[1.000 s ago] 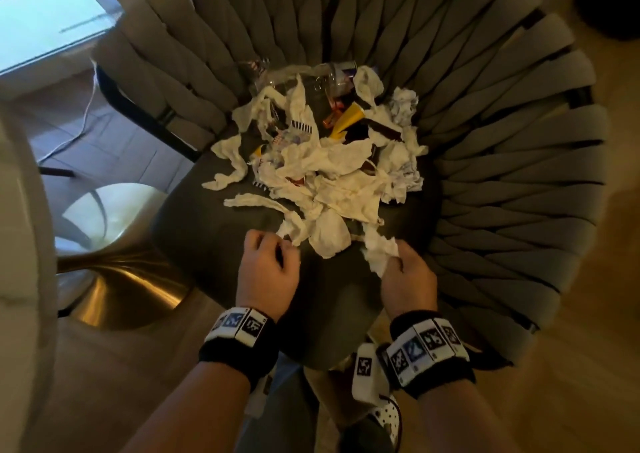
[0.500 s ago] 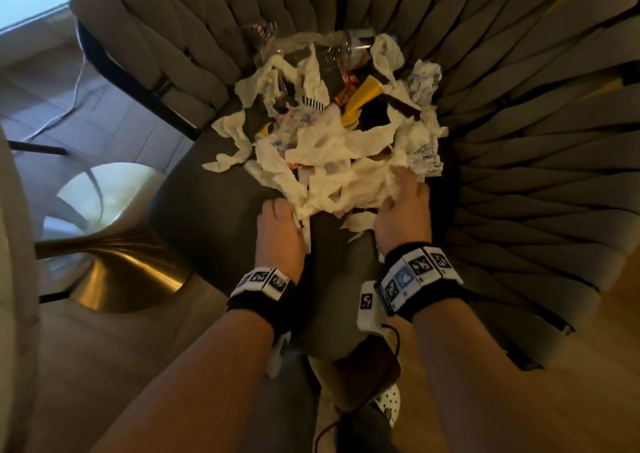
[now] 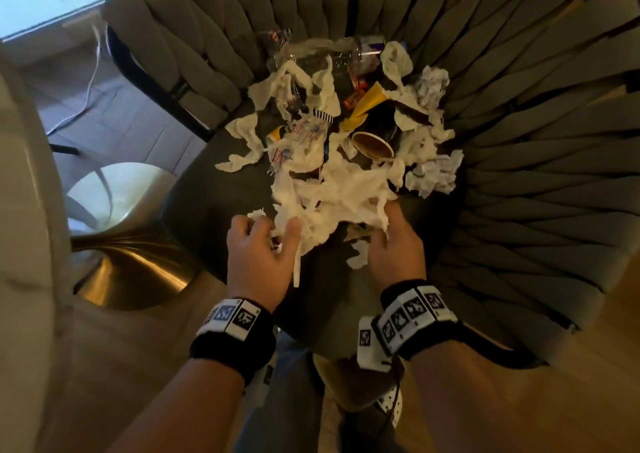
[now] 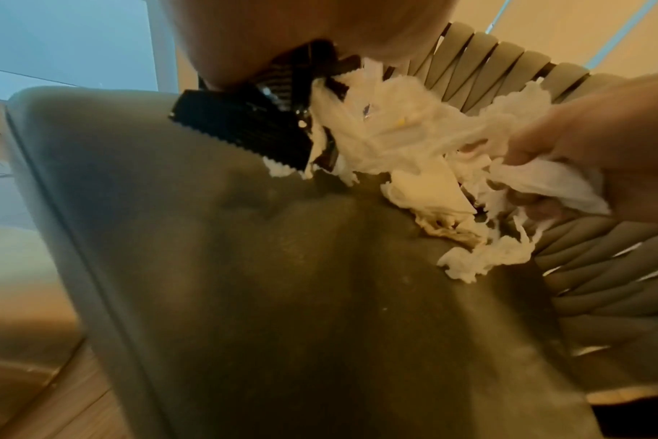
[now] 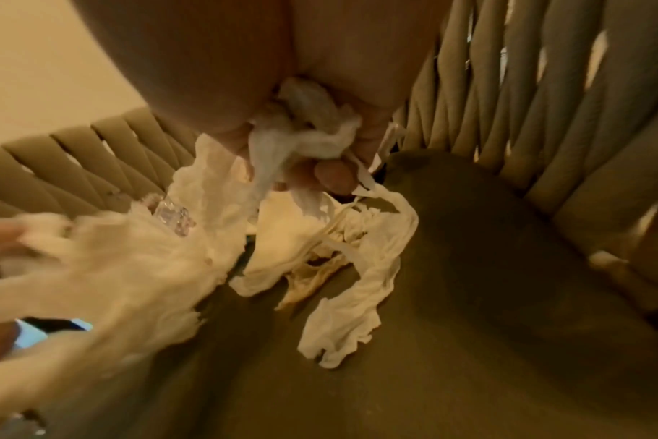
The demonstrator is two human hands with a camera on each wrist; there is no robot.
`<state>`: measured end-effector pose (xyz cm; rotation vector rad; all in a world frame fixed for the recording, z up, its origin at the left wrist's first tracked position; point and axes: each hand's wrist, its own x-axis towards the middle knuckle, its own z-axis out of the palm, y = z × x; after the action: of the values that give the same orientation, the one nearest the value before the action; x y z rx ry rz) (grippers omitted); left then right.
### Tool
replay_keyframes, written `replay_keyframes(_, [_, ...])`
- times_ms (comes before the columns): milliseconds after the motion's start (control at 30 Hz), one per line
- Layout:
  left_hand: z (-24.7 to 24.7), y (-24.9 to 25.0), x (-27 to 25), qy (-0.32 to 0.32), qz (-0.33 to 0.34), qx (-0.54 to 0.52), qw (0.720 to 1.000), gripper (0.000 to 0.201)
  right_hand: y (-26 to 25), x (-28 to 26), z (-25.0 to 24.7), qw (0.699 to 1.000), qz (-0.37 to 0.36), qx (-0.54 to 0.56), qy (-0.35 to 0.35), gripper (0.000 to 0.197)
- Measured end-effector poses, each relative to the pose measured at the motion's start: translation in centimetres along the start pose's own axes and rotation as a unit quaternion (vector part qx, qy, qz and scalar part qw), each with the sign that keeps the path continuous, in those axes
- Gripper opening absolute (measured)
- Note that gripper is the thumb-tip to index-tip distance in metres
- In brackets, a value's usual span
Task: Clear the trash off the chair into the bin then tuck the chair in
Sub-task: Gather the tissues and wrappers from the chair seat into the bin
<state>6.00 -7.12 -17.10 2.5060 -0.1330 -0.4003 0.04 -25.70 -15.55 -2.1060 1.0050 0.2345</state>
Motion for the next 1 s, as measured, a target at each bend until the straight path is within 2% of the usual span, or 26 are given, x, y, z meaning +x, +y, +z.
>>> replay_keyframes(67, [0.3,0.7,0.2,-0.005,-0.022,0.011,1.0,0.052,0.4,-0.9,-0.6,1.0,0.005,0.009,0.025,0.035])
replay_keyframes(133, [0.7,1.0,0.5,-0.008,-0.013,0.022,1.0,0.036,0.8,-1.3,-0.9,0.997,0.03,0.042,0.049,0.038])
replay_keyframes(200, [1.0,1.3,0.8,-0.017,-0.002,0.028,0.999,0.028,1.3,-1.3,-0.7,0.994,0.087,0.049,0.051,0.049])
replay_keyframes(300, [1.4,1.4,1.1,-0.029,0.001,0.024,0.999,0.035,2.1,-0.6,1.1,0.981,0.187,0.004,0.057,0.053])
replay_keyframes(367, [1.8,1.2,1.2,-0.036,0.002,0.018,0.999,0.042,2.4,0.1,2.8,0.98,0.183,-0.061,0.052,0.042])
replay_keyframes(400, [2.1,1.3,1.2,-0.043,-0.002,0.015,0.999,0.046,2.6,0.5,3.6,0.98,0.172,-0.089,0.052,0.044])
replay_keyframes(433, [2.5,1.4,1.2,-0.049,-0.01,0.015,0.999,0.049,2.8,0.8,4.1,0.979,0.159,-0.114,0.056,0.051])
replay_keyframes(533, [4.1,1.8,1.1,-0.071,-0.044,0.04,0.996,0.063,2.8,0.2,5.3,0.982,0.148,-0.088,0.073,0.073])
replay_keyframes(600, [5.0,1.9,1.4,-0.097,-0.066,0.072,0.99,0.082,2.6,-0.8,6.2,0.983,0.095,-0.152,0.043,0.085])
replay_keyframes(633, [5.3,1.9,1.6,-0.105,-0.069,0.084,0.989,0.086,2.7,-1.2,6.6,0.98,0.073,-0.184,0.024,0.087])
replay_keyframes(733, [5.3,1.6,2.0,-0.104,-0.058,0.094,0.988,0.07,3.2,-0.7,6.3,0.983,0.061,-0.174,-0.016,0.061])
replay_keyframes(833, [4.0,0.6,1.6,-0.099,-0.038,0.083,0.991,0.055,3.1,-0.5,4.4,0.988,0.097,-0.101,-0.058,0.044])
replay_keyframes(933, [2.3,-0.5,1.2,-0.097,-0.061,0.048,0.992,0.054,2.2,-1.4,1.9,0.989,0.146,-0.004,-0.027,0.032])
replay_keyframes(1000, [1.0,-0.8,0.9,-0.083,-0.082,0.009,0.993,0.058,1.6,-2.2,0.2,0.984,0.158,0.079,-0.014,0.035])
